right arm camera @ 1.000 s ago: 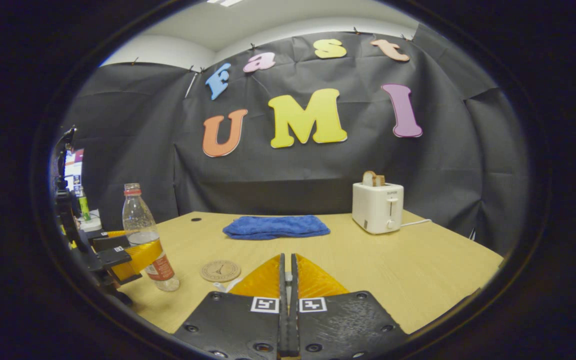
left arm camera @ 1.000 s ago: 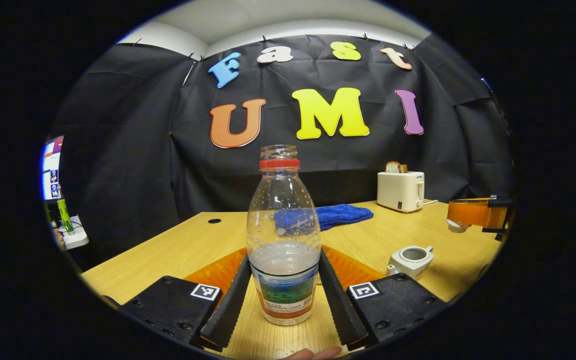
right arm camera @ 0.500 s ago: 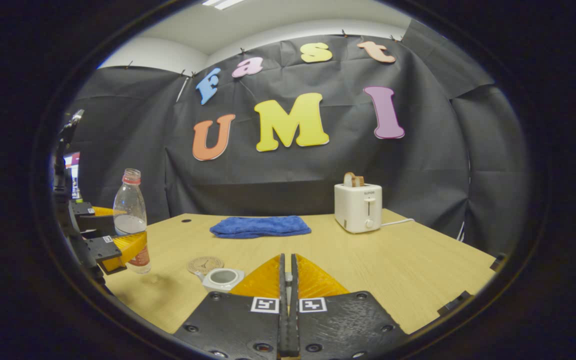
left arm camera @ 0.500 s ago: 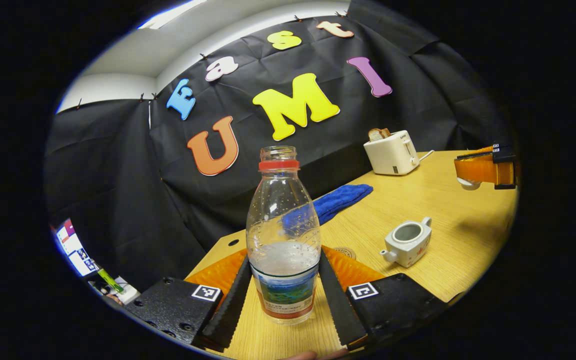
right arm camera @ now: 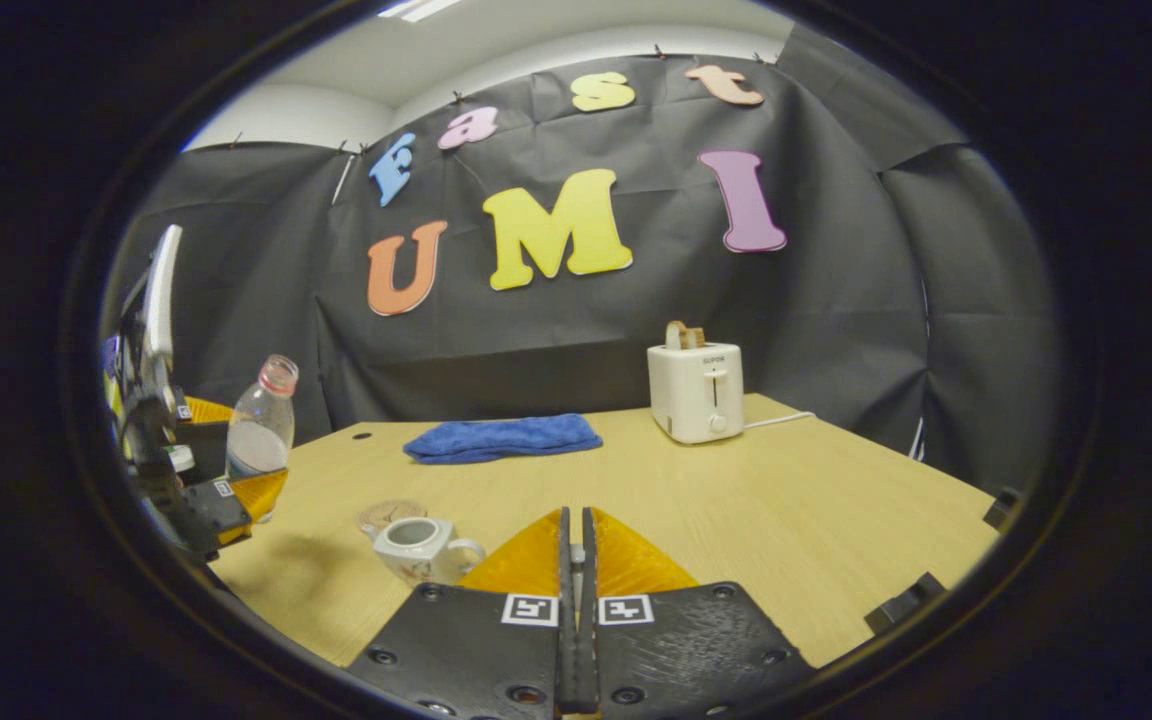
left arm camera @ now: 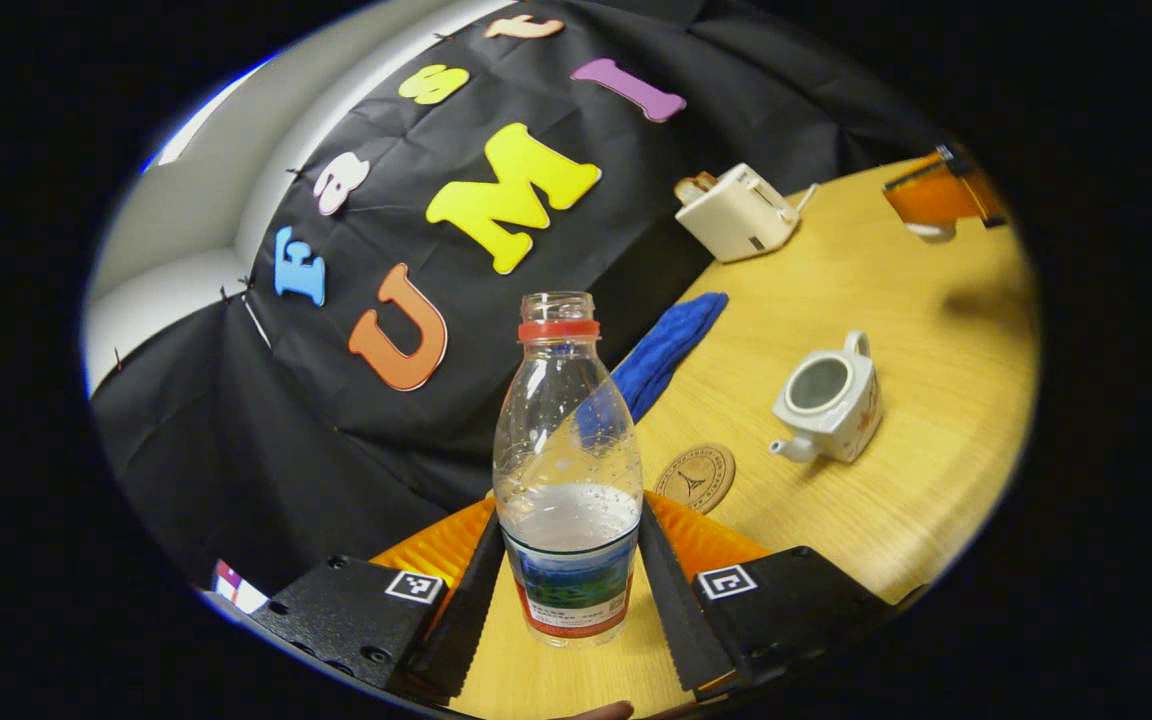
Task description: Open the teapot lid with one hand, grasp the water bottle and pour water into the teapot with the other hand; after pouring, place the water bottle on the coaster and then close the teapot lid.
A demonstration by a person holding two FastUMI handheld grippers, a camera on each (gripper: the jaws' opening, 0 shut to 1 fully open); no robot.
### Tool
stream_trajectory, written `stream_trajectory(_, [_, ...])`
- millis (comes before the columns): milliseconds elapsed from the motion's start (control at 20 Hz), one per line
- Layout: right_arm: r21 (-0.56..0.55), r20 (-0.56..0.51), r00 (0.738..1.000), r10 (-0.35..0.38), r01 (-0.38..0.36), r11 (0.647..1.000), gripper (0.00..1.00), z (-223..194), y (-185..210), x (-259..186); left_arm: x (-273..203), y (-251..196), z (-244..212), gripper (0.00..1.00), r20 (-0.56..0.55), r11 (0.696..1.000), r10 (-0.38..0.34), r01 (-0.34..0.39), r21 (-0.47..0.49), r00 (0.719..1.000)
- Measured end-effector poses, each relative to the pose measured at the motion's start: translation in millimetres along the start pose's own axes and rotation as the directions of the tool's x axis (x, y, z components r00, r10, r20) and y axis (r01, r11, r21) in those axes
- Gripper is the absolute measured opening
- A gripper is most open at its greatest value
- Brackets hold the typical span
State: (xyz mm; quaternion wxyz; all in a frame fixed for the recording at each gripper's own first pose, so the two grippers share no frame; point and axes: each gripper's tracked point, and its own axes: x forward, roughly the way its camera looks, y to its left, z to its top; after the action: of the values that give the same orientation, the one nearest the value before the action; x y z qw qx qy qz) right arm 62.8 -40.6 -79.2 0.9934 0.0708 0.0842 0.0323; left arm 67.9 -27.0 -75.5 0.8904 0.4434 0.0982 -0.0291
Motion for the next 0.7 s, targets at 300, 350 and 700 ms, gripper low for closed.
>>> stream_trajectory(300, [0.029,-0.021,1.000,0.007,-0.006,1.000,0.00,-4.9,-6.1,3.2,3.2,-17.0,5.3,0.76,-0.017,0.961,-0.014,0.018,0.277,1.000])
stream_trajectory(350, [0.030,-0.026,1.000,0.004,-0.003,1.000,0.00,-6.2,-8.7,4.2,4.6,-15.2,6.4,0.76,-0.010,0.943,-0.005,0.008,0.333,1.000])
stream_trajectory(700, [0.028,-0.014,1.000,-0.019,0.020,0.999,0.01,-1.3,-17.4,2.3,16.7,-10.4,-4.0,0.77,-0.079,0.817,-0.015,0.058,0.574,0.997])
